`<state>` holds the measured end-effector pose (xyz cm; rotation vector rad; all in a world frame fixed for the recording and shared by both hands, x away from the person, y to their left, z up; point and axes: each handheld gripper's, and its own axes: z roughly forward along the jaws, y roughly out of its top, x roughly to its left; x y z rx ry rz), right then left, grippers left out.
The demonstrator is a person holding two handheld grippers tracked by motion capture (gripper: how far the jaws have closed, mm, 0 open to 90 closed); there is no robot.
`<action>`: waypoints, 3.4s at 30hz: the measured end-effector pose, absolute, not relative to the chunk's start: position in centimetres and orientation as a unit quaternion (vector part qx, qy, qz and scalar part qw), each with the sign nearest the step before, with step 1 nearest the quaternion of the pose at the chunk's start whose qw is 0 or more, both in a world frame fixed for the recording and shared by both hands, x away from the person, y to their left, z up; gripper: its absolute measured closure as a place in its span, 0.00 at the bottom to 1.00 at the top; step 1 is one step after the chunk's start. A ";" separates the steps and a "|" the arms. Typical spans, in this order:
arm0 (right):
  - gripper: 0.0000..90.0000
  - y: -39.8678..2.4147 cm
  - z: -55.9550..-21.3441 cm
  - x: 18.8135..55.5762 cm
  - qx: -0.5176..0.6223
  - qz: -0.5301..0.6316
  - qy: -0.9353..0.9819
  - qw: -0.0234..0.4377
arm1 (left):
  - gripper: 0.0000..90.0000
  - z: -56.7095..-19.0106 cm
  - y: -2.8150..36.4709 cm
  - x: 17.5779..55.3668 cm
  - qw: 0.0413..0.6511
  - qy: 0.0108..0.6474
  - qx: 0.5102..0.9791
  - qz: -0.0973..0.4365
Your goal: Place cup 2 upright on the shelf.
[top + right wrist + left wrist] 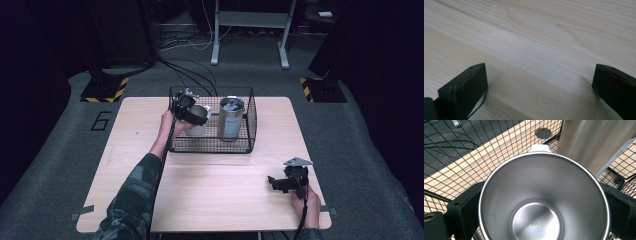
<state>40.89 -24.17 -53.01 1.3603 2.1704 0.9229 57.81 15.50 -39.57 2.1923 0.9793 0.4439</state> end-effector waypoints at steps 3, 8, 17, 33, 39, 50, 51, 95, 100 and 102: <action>0.00 -24.2 -53.0 40.9 0.489 0.332 0.780 0.208 | 0.06 -39.9 15.5 57.9 0.341 0.381 0.843 0.169; 0.00 -24.2 -53.0 40.9 0.489 0.332 0.780 0.208 | 0.06 -40.5 15.6 58.2 0.335 0.386 0.843 0.166; 0.00 -24.2 -53.0 40.9 0.489 0.331 0.780 0.208 | 0.06 -41.2 15.5 58.4 0.327 0.394 0.844 0.163; 0.00 -24.2 -53.0 40.9 0.489 0.331 0.780 0.208 | 0.06 -42.2 14.9 58.5 0.312 0.402 0.845 0.162; 0.00 -24.2 -53.0 40.9 0.489 0.331 0.780 0.208 | 0.06 -42.4 14.9 58.5 0.310 0.404 0.846 0.158; 0.00 -24.2 -53.0 40.9 0.489 0.332 0.780 0.208 | 0.06 -42.6 14.9 58.5 0.311 0.403 0.847 0.153; 0.00 -24.2 -53.0 40.9 0.489 0.332 0.780 0.208 | 0.06 -42.6 14.9 58.5 0.311 0.404 0.847 0.153; 0.00 -24.2 -53.0 40.8 0.487 0.330 0.782 0.207 | 0.01 -37.3 18.0 46.2 0.392 0.313 0.831 0.242; 0.00 -24.2 -53.0 40.8 0.489 0.331 0.780 0.207 | 0.01 -37.7 19.0 43.8 0.397 0.303 0.830 0.249; 0.00 -24.2 -53.0 40.8 0.489 0.331 0.780 0.207 | 0.00 -38.0 19.5 42.9 0.402 0.302 0.826 0.254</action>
